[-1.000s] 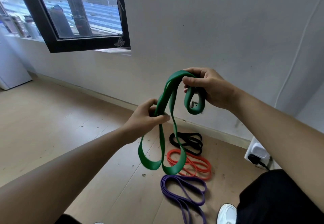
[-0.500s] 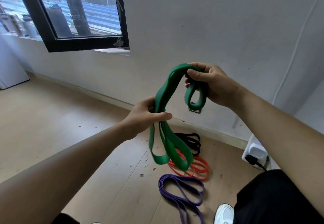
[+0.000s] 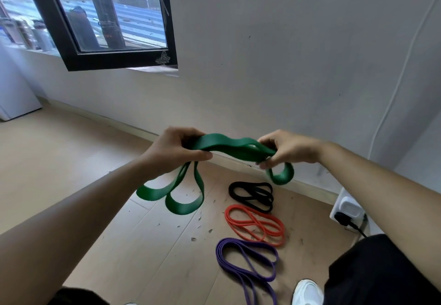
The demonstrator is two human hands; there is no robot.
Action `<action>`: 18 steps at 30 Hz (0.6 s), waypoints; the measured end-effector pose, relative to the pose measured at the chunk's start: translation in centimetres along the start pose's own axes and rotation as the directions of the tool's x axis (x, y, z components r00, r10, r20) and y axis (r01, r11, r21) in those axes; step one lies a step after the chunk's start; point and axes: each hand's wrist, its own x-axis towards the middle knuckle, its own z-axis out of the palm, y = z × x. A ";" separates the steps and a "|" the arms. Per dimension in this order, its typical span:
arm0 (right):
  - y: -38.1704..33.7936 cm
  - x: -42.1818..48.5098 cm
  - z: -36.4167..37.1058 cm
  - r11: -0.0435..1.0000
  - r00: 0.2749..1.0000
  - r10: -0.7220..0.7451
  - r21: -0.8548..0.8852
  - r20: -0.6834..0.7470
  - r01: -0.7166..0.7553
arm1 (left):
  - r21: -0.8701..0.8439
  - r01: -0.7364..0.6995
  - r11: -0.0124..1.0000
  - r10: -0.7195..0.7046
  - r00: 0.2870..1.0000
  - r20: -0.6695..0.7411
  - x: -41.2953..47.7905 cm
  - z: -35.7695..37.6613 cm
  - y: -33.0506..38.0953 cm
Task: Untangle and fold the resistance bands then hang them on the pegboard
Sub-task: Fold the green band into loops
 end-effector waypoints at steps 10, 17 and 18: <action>-6.1 1.6 4.2 0.922 0.975 -0.215 0.316 -0.064 0.224 | -0.111 -0.004 0.994 0.008 1.000 0.031 0.1 0.5 1.0; -6.6 2.7 6.1 0.892 0.968 -0.214 0.377 -0.131 0.248 | -0.254 0.036 0.966 -0.042 0.999 -0.016 0.0 1.0 1.3; -6.6 2.8 6.2 0.878 0.968 -0.207 0.410 -0.141 0.248 | -0.265 0.052 0.963 -0.060 0.998 -0.020 0.0 0.9 1.3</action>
